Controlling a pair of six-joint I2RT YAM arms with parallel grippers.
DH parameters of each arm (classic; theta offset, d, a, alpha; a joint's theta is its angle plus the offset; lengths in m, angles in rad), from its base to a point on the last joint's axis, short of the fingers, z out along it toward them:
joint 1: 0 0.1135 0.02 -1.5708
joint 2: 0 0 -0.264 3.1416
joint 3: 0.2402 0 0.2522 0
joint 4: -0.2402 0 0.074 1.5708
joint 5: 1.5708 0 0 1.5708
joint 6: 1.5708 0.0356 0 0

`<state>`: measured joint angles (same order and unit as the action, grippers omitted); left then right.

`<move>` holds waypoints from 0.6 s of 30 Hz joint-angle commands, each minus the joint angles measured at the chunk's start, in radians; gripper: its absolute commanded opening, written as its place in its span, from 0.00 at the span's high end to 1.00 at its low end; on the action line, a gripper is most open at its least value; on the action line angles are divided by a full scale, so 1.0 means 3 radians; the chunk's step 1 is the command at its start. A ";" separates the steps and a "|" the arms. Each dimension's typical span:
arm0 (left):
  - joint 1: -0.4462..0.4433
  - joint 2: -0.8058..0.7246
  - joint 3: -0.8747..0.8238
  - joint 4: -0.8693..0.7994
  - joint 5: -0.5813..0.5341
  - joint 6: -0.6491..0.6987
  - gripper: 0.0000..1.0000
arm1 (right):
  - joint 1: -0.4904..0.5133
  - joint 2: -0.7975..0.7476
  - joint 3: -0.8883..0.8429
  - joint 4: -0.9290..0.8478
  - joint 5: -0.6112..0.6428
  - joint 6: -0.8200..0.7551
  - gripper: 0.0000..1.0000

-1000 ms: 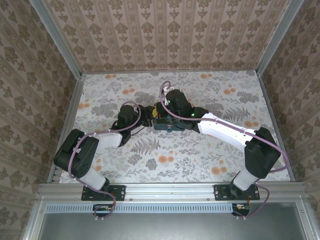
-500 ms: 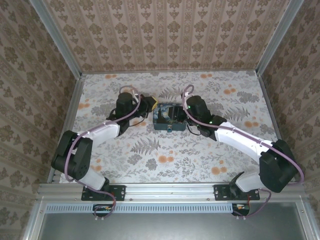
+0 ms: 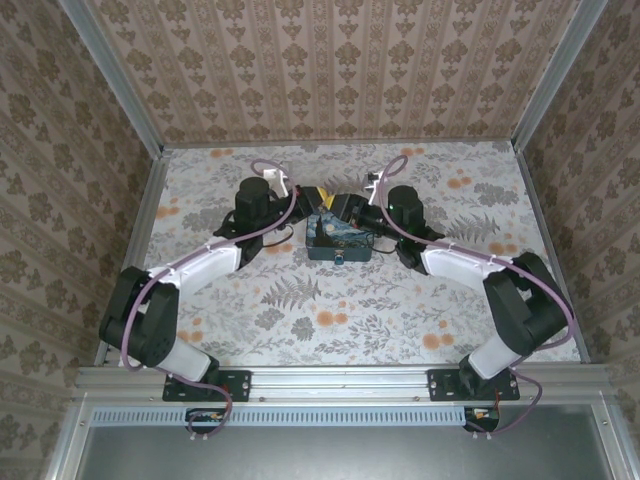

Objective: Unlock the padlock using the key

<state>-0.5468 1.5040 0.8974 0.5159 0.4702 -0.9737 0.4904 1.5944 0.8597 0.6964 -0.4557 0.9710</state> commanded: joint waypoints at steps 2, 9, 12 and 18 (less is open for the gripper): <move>-0.0064 0.0092 -0.0031 0.0464 -0.0054 -0.0085 1.00 | -0.0047 0.0112 -0.0049 0.0661 -0.0165 0.0348 0.56; -0.0084 0.0209 -0.0048 0.0761 -0.0098 -0.0338 1.00 | -0.0080 0.0252 -0.0106 0.0994 -0.0201 0.0555 0.61; -0.0090 0.0237 -0.0037 0.0808 -0.0109 -0.0386 1.00 | -0.0085 0.0299 -0.0132 0.1115 -0.0217 0.0623 0.62; -0.0095 0.0283 -0.0031 0.0865 -0.0141 -0.0484 1.00 | -0.0085 0.0349 -0.0135 0.1203 -0.0237 0.0685 0.67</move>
<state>-0.5663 1.5738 0.8955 0.7136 0.4332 -1.0893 0.4664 1.6821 0.8253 0.9813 -0.4973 1.1530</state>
